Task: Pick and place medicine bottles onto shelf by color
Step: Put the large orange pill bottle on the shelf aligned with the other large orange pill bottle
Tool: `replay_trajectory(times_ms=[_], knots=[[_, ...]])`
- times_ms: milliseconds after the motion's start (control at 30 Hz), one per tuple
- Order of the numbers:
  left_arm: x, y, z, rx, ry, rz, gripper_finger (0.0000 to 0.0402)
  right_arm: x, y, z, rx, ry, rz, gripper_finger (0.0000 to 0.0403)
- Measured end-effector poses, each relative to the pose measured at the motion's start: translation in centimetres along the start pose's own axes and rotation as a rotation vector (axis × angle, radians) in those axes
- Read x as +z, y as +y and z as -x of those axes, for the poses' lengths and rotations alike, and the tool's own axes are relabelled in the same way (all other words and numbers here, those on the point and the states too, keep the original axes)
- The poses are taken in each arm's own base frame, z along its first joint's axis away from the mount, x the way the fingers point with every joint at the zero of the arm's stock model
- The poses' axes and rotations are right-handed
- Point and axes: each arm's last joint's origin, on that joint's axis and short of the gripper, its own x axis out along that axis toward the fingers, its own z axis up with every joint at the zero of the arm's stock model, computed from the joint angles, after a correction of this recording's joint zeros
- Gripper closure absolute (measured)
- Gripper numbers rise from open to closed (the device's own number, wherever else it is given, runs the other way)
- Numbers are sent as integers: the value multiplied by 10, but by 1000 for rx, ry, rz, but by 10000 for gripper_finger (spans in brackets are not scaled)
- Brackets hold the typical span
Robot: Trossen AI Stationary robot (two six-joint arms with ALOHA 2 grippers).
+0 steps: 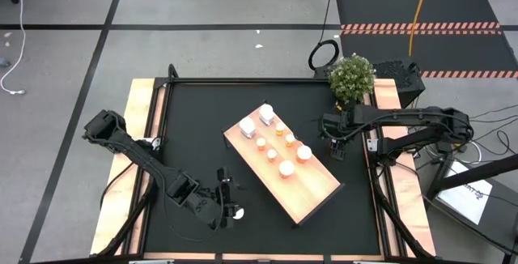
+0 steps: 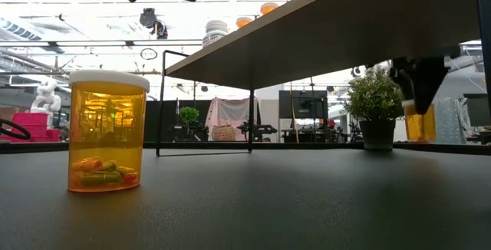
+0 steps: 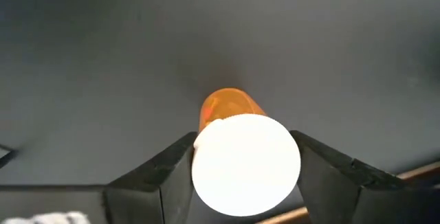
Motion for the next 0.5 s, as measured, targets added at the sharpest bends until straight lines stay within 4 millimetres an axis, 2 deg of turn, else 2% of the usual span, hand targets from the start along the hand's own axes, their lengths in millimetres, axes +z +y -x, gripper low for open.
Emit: replay_trajectory(times_ms=[300,500], knots=[[0,0,0,2,0,6,163,1,-3,49,-7,51,-80,192],[2,4,-3,13,-1,19,163,-1,3,82,-6,36,-79,192]])
